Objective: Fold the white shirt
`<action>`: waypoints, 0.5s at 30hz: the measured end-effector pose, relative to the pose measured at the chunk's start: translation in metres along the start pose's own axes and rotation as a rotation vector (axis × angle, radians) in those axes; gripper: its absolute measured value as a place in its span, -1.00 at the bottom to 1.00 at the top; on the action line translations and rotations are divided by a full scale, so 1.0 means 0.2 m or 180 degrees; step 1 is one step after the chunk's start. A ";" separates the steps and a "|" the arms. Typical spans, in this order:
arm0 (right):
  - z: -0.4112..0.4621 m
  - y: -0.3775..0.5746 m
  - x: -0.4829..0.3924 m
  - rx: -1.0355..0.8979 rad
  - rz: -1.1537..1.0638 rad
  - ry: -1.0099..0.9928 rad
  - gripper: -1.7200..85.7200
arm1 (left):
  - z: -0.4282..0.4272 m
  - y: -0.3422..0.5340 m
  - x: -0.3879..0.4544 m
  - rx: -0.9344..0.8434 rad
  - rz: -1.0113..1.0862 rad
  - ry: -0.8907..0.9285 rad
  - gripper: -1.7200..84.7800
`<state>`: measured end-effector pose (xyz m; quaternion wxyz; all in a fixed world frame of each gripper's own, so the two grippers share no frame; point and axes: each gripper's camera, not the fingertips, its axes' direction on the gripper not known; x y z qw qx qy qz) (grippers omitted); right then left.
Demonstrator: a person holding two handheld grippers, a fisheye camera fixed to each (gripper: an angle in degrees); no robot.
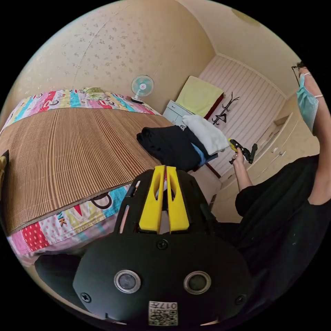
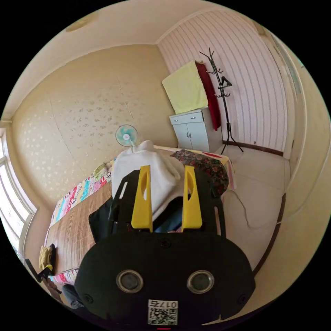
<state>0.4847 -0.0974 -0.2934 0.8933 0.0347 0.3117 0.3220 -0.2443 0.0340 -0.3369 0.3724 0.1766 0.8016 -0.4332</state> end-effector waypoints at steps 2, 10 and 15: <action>-0.01 0.06 -0.01 -0.0075 -0.0084 -0.0182 -0.74 | -0.03 0.02 -0.08 0.0045 0.0011 0.0083 -0.98; -0.57 0.19 -0.55 0.0344 -0.1030 -0.1682 -0.88 | -0.22 0.08 -0.47 -0.0010 0.0027 0.0696 -0.96; -0.85 0.37 -0.98 -0.0105 -0.1980 -0.2730 -0.89 | -0.09 0.09 -0.61 -0.0408 -0.0048 0.1448 -0.80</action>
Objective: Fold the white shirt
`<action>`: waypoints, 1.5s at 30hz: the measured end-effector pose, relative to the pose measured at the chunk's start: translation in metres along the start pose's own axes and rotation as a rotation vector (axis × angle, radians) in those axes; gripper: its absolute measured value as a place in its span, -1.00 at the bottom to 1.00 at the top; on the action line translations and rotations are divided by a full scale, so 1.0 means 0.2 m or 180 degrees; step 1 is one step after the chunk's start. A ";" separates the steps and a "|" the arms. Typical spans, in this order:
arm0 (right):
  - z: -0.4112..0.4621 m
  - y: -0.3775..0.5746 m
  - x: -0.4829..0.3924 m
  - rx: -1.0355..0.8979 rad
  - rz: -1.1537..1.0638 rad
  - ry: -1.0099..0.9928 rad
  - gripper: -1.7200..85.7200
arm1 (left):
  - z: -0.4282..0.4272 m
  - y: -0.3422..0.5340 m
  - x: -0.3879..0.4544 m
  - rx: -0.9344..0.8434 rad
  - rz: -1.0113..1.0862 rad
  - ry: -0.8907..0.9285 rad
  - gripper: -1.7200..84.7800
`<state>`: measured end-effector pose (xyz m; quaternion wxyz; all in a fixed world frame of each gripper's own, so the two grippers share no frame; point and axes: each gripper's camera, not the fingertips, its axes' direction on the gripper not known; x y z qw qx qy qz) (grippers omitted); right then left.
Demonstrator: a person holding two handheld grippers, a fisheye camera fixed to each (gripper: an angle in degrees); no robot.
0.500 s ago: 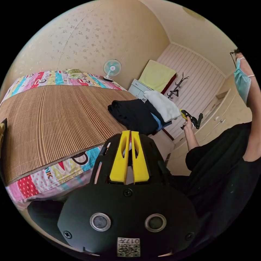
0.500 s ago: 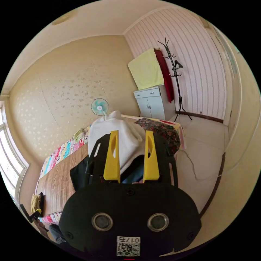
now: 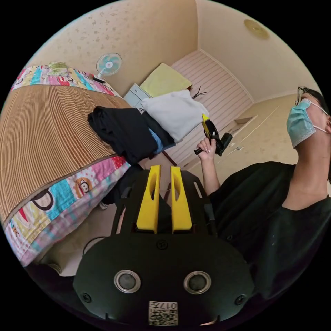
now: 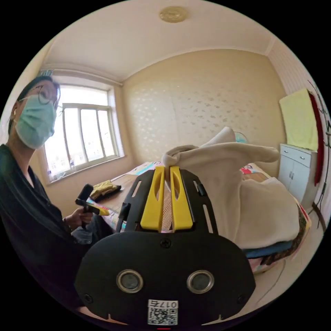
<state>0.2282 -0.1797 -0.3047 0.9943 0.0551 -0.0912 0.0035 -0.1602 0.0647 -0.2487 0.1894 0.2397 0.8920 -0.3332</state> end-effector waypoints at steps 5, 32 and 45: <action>0.16 0.12 -0.19 -0.0617 -0.0101 -0.0488 -0.89 | -0.03 -0.03 -0.26 0.0036 -0.0145 0.0378 -0.66; -0.19 0.40 -0.30 -0.0625 0.0661 -0.1789 -0.89 | -0.78 0.21 -1.68 0.0962 -0.2099 0.1927 -0.51; 0.10 0.54 -0.68 -0.1836 -0.0254 -0.2399 -0.88 | -0.82 0.55 -1.91 0.1314 -0.2225 0.2664 -0.75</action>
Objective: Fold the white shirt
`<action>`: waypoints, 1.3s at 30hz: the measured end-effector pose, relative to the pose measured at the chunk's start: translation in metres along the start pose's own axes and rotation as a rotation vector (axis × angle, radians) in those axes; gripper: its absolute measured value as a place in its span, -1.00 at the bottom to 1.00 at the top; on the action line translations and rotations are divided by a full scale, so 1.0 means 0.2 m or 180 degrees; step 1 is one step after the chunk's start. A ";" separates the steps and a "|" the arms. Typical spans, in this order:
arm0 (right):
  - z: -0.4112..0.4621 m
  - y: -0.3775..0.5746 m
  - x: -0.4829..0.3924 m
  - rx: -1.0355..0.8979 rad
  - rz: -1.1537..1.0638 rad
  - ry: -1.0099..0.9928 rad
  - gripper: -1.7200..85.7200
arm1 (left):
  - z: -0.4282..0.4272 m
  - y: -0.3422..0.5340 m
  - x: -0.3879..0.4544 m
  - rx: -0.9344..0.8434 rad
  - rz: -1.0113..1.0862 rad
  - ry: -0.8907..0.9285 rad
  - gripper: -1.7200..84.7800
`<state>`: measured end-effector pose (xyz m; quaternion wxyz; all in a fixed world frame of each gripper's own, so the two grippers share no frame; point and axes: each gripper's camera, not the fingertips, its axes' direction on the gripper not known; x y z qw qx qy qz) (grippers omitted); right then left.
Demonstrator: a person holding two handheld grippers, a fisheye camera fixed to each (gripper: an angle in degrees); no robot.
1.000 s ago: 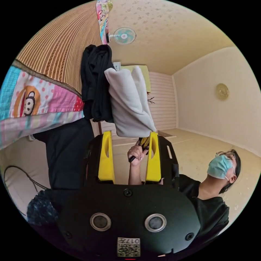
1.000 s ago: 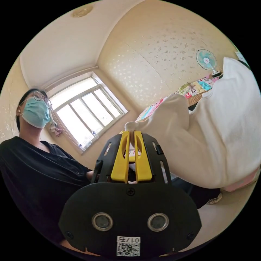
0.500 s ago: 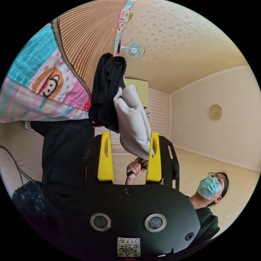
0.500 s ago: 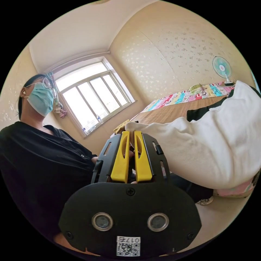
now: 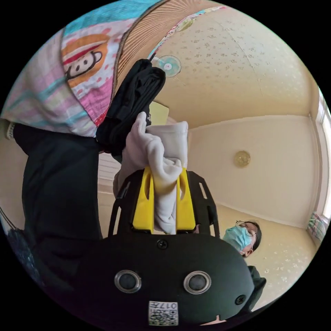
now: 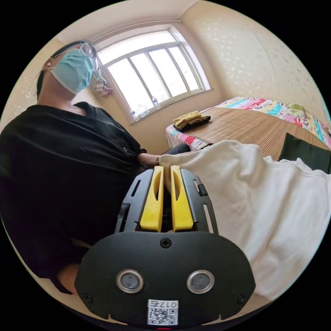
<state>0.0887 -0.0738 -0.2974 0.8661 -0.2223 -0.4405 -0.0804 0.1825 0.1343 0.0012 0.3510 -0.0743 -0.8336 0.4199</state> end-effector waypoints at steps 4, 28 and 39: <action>0.04 0.00 0.17 -0.0138 0.0503 0.0164 -0.86 | 0.03 0.02 0.32 -0.0460 0.1069 -0.0557 -0.78; -0.02 -0.62 1.32 -0.1523 0.0709 0.2168 -0.73 | 0.53 0.87 0.12 -0.2388 0.2625 -0.1565 -0.78; 0.23 -0.68 1.32 -0.2356 0.0707 0.2183 -0.87 | 0.76 1.03 -0.04 -0.2941 0.2783 -0.1956 -0.77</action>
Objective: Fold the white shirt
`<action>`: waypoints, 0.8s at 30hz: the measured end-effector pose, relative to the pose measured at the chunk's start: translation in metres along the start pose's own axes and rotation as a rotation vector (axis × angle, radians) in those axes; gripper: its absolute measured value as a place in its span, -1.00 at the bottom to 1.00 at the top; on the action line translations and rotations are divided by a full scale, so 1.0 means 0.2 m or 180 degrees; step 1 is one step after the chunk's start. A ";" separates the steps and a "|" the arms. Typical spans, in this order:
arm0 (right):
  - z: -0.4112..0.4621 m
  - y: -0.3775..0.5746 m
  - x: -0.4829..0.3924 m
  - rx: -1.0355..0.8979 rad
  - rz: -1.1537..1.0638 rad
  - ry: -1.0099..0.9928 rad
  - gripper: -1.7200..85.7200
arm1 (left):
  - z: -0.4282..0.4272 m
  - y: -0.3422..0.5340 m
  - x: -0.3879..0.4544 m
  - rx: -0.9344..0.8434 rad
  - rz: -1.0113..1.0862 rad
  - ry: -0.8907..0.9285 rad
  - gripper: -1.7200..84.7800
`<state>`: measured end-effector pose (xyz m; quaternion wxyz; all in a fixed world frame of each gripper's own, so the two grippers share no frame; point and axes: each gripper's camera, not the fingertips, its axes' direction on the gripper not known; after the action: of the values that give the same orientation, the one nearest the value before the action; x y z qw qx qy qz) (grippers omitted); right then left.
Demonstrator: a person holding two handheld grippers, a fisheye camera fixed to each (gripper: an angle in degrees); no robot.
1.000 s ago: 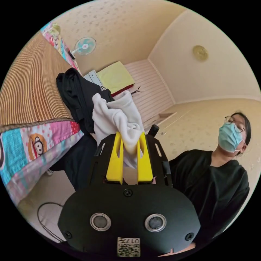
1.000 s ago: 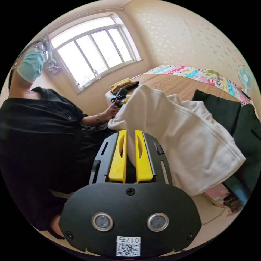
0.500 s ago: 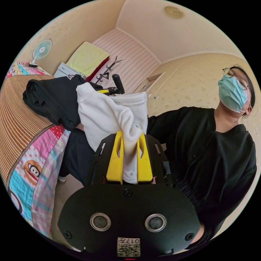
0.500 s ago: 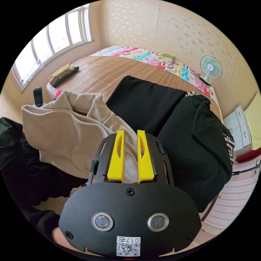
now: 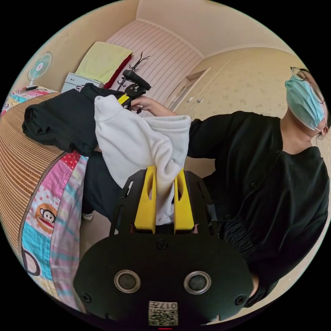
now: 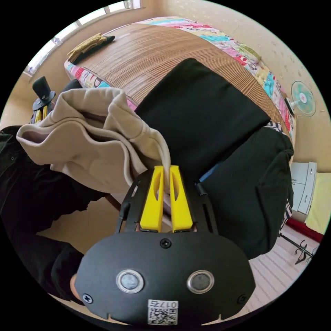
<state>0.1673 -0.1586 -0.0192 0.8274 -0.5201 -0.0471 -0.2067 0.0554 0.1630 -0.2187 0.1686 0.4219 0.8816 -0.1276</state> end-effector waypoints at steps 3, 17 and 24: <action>-0.13 0.17 -0.12 0.0637 0.0402 0.0048 -0.88 | 0.06 -0.03 0.01 -0.0194 0.0036 -0.0122 -0.75; -0.37 0.89 -0.41 0.2166 0.1432 -0.0333 -0.88 | -0.08 -0.06 -0.32 0.0327 -0.0734 0.0215 -0.64; -0.38 0.99 -0.26 0.2320 0.1706 -0.0661 -0.88 | -0.14 -0.07 -0.43 0.0462 -0.1119 -0.0065 -0.79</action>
<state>0.1871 -0.1364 -0.2344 0.9714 -0.2071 -0.0633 0.0976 0.0903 0.1052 -0.1564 0.1217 0.2711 0.9285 -0.2226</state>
